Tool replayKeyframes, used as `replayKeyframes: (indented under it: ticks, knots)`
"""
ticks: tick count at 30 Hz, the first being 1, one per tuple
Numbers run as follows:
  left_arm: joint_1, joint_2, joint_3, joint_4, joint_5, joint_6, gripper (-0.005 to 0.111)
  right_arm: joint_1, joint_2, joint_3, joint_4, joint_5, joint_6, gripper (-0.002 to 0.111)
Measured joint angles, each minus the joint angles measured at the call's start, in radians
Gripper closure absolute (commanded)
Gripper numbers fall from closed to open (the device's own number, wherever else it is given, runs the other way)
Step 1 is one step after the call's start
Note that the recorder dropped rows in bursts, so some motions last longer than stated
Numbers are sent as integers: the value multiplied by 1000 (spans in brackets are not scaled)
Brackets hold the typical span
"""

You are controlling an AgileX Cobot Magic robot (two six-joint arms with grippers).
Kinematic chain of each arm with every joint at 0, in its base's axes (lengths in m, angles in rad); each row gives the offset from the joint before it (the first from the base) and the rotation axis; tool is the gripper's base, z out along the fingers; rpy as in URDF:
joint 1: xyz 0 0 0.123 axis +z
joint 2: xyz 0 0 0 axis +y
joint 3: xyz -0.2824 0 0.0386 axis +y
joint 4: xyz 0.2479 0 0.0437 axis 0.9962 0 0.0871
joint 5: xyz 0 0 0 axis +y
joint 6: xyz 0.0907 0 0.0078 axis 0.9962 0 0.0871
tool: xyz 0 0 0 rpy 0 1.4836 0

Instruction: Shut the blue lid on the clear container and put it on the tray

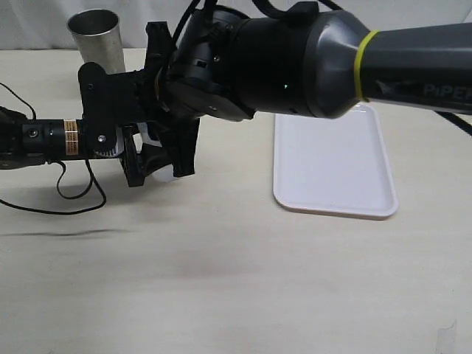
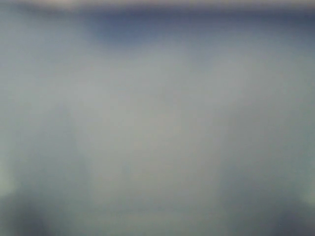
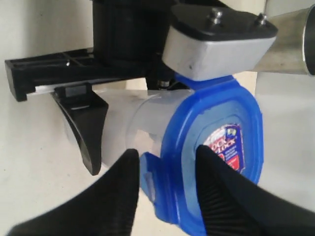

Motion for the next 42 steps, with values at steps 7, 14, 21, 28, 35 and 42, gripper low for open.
replayKeyframes:
  ticks: [7, 14, 21, 28, 35, 42]
  knots:
    - [-16, 0, 0, 25, -17, 18, 107, 2, -64, 27, 84, 22, 74, 63]
    - [18, 0, 0, 45, -52, 22, 107, -78, -150, 32, 354, 23, -22, 63]
    - [33, 0, 0, 86, -52, 224, 107, -153, -239, 32, 808, 23, -359, 63]
    - [26, 0, 0, 126, -62, 456, 107, -225, -274, 8, 1085, 42, -447, 63]
    - [-49, 0, 0, 134, -62, 536, 107, -285, -147, -140, 1139, 286, -392, 63]
    - [-60, 0, 0, 135, -62, 546, 107, -270, -23, -298, 990, 576, -370, 65]
